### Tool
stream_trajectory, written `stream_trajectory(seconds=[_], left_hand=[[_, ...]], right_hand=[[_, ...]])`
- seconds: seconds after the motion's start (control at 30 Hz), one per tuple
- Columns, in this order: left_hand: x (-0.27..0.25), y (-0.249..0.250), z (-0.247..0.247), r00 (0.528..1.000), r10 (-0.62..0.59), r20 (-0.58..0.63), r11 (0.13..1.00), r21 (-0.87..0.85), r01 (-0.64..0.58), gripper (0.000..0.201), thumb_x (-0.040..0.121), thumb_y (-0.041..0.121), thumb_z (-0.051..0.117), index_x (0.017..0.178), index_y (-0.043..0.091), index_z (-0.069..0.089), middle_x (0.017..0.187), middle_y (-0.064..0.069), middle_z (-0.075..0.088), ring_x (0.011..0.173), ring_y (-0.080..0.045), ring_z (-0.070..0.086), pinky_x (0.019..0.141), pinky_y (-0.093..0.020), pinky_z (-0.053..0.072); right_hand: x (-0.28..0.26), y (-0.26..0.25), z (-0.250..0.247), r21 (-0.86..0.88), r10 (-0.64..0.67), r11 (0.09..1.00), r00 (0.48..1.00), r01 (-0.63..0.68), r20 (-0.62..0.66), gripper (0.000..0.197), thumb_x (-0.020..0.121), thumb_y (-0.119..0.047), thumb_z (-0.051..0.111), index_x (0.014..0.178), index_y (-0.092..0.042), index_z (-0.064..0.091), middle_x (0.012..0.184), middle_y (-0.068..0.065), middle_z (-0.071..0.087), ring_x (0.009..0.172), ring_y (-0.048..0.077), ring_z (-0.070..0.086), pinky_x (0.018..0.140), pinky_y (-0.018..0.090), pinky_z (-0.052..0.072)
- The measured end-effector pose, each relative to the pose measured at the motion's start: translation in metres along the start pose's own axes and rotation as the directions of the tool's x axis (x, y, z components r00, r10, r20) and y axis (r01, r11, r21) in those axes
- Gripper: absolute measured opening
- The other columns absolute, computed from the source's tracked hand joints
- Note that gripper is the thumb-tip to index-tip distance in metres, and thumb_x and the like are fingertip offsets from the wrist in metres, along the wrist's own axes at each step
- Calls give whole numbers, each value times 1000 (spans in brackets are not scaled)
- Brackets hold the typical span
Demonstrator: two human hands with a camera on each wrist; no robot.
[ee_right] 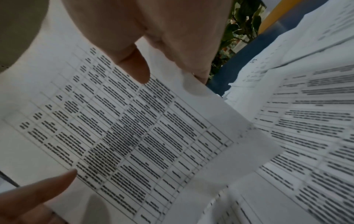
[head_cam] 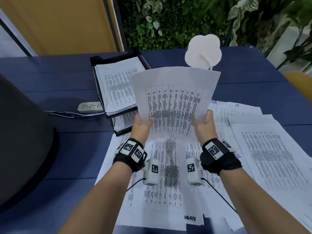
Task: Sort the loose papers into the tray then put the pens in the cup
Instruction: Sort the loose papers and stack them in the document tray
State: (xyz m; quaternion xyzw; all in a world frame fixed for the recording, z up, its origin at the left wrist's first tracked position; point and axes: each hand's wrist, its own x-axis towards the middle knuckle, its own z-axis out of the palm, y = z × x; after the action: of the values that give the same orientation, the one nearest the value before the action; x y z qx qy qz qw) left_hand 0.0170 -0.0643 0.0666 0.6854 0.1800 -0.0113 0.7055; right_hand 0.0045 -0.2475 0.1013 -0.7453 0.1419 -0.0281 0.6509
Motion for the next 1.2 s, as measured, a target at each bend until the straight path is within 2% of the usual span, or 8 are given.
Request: stream_trajectory(seconds=[0.1, 0.2, 0.33, 0.5, 0.63, 0.83, 0.93, 1.2], left_hand=[[-2, 1, 1, 1000, -8, 30, 999, -41, 9, 38, 92, 11, 58, 127, 19, 46, 122, 1, 60, 113, -16, 56, 106, -43, 38], [-4, 2, 3, 1000, -8, 16, 1000, -6, 8, 47, 92, 21, 57, 136, 13, 41, 130, -4, 56, 121, -19, 51, 106, -39, 37], [-4, 0, 1, 998, 65, 2, 996, 57, -65, 31, 93, 29, 55, 122, 16, 53, 115, 0, 62, 108, -14, 57, 94, -33, 44], [-2, 5, -11, 997, 64, -43, 997, -28, -66, 26, 94, 26, 54, 119, 18, 54, 118, 1, 62, 111, -10, 56, 105, -40, 40], [0, 19, -17, 992, 93, -90, 993, -66, -99, 56, 97, 21, 51, 146, 13, 26, 129, 8, 50, 119, -6, 46, 106, -29, 28], [5, 22, -33, 967, 181, -181, 983, 40, -177, 59, 94, 12, 55, 140, 28, 21, 124, -1, 49, 111, -16, 53, 93, -30, 46], [3, 17, -47, 962, 236, -137, 956, 213, -204, 58, 90, 2, 56, 136, 25, 30, 115, 4, 55, 93, -9, 58, 78, -19, 49], [13, 23, -85, 944, 292, -157, 839, 516, -173, 52, 86, 3, 56, 134, 22, 48, 137, 0, 50, 127, -21, 46, 110, -40, 37]], right_hand=[[1, 7, 1, 14, 12, 1000, 1000, -12, -12, 28, 91, 9, 38, 110, -11, 32, 82, -8, 44, 80, 20, 42, 57, 24, 44], [10, 21, -2, -4, 57, 998, 998, -57, 1, 29, 92, 5, 39, 116, -11, 33, 80, 8, 49, 75, 21, 50, 66, 36, 46], [16, 30, -7, -58, 21, 998, 1000, -20, 16, 15, 94, -2, 41, 96, -17, 37, 65, -3, 35, 51, 13, 34, 45, 22, 34], [20, 42, -11, -279, 172, 953, 971, -121, 166, 35, 93, -13, 53, 127, -10, 47, 127, 10, 55, 111, 29, 55, 99, 39, 43], [22, 48, -8, -291, 202, 947, 954, -133, 222, 14, 96, -17, 50, 110, -14, 54, 110, 9, 61, 93, 26, 61, 81, 48, 56], [30, 33, 8, -146, 85, 988, 974, -55, 211, 22, 97, -13, 46, 118, -13, 54, 100, 5, 61, 65, 16, 54, 44, 22, 47], [44, 26, 23, -105, 72, 993, 971, -49, 229, 27, 96, -11, 47, 122, -12, 54, 107, 8, 61, 69, 16, 55, 48, 23, 48], [76, -1, 75, -89, 14, 996, 971, 7, 238, 34, 89, 5, 45, 113, -12, 61, 106, 8, 66, 73, 23, 63, 67, 33, 58]])
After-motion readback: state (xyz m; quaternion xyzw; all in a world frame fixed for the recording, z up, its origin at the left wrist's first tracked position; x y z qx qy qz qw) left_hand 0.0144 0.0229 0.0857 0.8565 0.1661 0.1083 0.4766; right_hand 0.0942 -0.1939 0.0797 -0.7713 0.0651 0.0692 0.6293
